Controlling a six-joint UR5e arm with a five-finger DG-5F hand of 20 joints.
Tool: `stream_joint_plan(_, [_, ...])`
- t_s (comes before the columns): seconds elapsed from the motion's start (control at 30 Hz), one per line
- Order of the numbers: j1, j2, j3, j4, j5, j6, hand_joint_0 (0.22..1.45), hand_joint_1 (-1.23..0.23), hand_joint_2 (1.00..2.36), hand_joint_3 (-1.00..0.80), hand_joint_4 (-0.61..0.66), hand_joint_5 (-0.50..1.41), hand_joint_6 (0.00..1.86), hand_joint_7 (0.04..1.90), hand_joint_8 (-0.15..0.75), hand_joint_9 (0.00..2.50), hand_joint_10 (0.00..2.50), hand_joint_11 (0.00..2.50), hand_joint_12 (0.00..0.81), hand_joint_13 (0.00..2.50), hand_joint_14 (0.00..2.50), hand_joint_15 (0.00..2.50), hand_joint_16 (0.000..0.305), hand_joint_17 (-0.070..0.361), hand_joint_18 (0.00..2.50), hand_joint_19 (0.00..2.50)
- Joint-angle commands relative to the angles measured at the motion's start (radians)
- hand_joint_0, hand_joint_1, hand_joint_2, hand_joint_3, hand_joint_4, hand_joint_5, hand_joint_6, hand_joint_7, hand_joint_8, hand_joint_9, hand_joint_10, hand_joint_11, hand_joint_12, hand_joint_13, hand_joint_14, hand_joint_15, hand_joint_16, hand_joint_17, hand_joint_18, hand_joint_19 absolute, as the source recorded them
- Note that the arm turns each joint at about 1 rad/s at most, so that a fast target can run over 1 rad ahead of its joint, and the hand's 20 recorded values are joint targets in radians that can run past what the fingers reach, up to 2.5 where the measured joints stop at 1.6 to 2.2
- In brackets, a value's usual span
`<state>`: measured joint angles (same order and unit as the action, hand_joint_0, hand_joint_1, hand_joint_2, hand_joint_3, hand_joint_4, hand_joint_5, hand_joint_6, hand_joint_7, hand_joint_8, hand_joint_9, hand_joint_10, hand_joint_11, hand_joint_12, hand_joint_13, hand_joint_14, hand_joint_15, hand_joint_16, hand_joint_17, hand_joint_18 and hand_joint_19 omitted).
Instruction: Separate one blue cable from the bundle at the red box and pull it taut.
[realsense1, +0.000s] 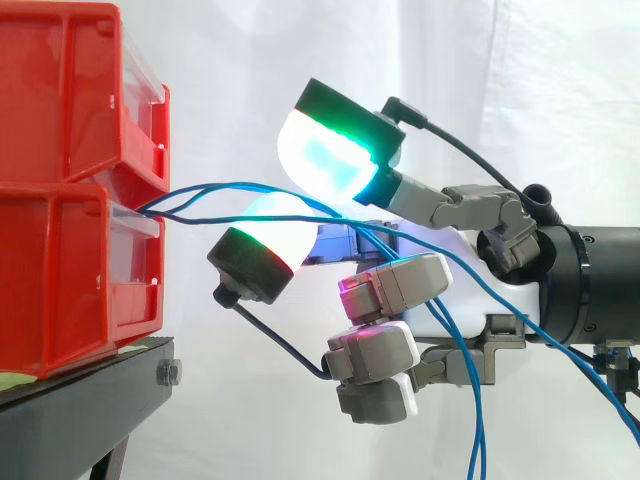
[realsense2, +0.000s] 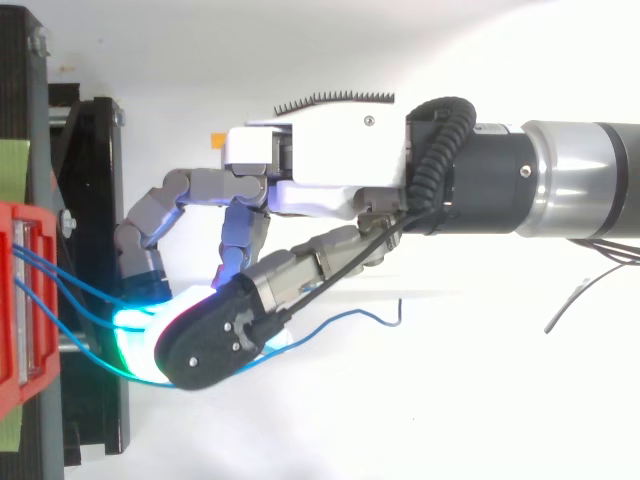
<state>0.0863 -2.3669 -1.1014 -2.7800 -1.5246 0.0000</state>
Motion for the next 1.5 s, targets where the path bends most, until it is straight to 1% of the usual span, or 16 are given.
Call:
stream_joint_plan(0.0, [-0.002,0.000,0.000,-0.001,0.000,0.000,0.60,-0.46,1.00,-0.50,0.02,-0.12,0.87,0.96,0.292,1.48,0.02,1.32,0.353,1.22,0.03,1.04,0.044,0.100,1.02,0.97])
stream_joint_plan(0.13, [-0.003,0.003,0.000,-0.007,0.000,0.000,0.61,-0.50,1.00,-0.46,0.01,-0.12,0.86,0.95,0.293,1.48,0.01,1.32,0.355,1.22,0.03,1.04,0.045,0.101,1.02,0.97])
stream_joint_plan(0.17, [-0.003,0.003,0.002,-0.010,0.000,0.000,0.61,-0.54,1.01,-0.42,0.01,-0.12,0.86,0.94,0.296,1.48,0.02,1.32,0.356,1.22,0.03,1.04,0.045,0.100,1.02,0.98])
stream_joint_plan(0.23, [-0.003,0.003,0.003,-0.010,0.000,0.000,0.60,-0.64,1.01,-0.30,0.00,-0.11,0.86,0.92,0.327,1.49,0.01,1.31,0.390,1.25,0.02,1.02,0.051,0.115,1.08,0.93])
stream_joint_plan(0.33, [-0.003,0.003,0.009,-0.012,0.000,-0.006,0.60,-0.76,1.01,-0.22,0.02,-0.11,0.86,0.96,0.347,1.49,0.01,1.33,0.414,1.26,0.02,1.01,0.055,0.123,1.11,0.90])
stream_joint_plan(0.4, [-0.003,0.003,0.009,-0.015,0.000,-0.009,0.61,-0.79,1.01,-0.20,0.01,-0.11,0.86,0.96,0.340,1.46,0.01,1.33,0.405,1.25,0.02,1.02,0.054,0.121,1.10,0.91])
stream_joint_plan(0.5, [-0.005,0.003,0.011,-0.023,0.000,-0.020,0.62,-0.83,1.01,-0.19,0.01,-0.12,0.88,0.94,0.328,1.42,0.01,1.34,0.395,1.23,0.03,1.02,0.051,0.114,1.08,0.92])
stream_joint_plan(0.6, [-0.005,0.018,0.011,-0.046,0.003,-0.046,0.64,-0.86,1.02,-0.21,0.00,-0.13,0.89,0.95,0.312,1.38,0.01,1.34,0.375,1.21,0.03,1.03,0.048,0.107,1.05,0.93])
stream_joint_plan(0.77, [-0.003,0.044,0.012,-0.101,0.011,-0.084,0.71,-0.91,1.01,-0.31,-0.05,-0.15,0.91,0.97,0.295,1.35,0.01,1.36,0.356,1.18,0.03,1.03,0.044,0.098,1.03,0.92])
stream_joint_plan(0.83, [-0.002,0.054,0.012,-0.136,0.015,-0.101,0.74,-0.91,1.01,-0.43,-0.08,-0.15,0.91,0.98,0.297,1.34,0.01,1.35,0.358,1.18,0.03,1.01,0.043,0.096,1.04,0.92])
stream_joint_plan(0.9, [0.000,0.054,0.011,-0.151,0.015,-0.107,0.77,-0.91,1.00,-0.50,-0.09,-0.15,0.92,0.95,0.293,1.34,0.01,1.36,0.359,1.18,0.03,1.02,0.042,0.095,1.05,0.91])
stream_joint_plan(1.07, [0.000,0.054,0.011,-0.159,0.015,-0.107,0.74,-0.95,1.00,-0.50,-0.06,-0.15,0.93,0.92,0.294,1.37,0.01,1.38,0.356,1.18,0.03,1.02,0.042,0.095,1.06,0.91])
stream_joint_plan(1.17, [0.000,0.054,0.011,-0.159,0.015,-0.107,0.67,-0.95,1.00,-0.50,0.00,-0.13,0.93,0.96,0.299,1.40,0.01,1.39,0.349,1.19,0.03,1.03,0.042,0.094,1.05,0.93])
stream_joint_plan(1.23, [-0.002,0.054,0.011,-0.159,0.015,-0.107,0.59,-0.89,1.00,-0.50,0.02,-0.13,0.92,0.98,0.302,1.44,0.01,1.39,0.359,1.20,0.03,1.03,0.042,0.095,1.05,0.95])
stream_joint_plan(1.3, [0.000,0.054,0.011,-0.159,0.015,-0.107,0.58,-0.85,1.00,-0.50,0.02,-0.12,0.91,1.00,0.308,1.45,0.01,1.39,0.363,1.21,0.03,1.04,0.043,0.097,1.05,0.95])
stream_joint_plan(1.47, [-0.005,0.054,0.011,-0.158,0.015,-0.107,0.56,-0.73,1.00,-0.50,0.02,-0.11,0.90,0.99,0.298,1.46,0.01,1.38,0.363,1.21,0.03,1.04,0.044,0.099,1.05,0.97])
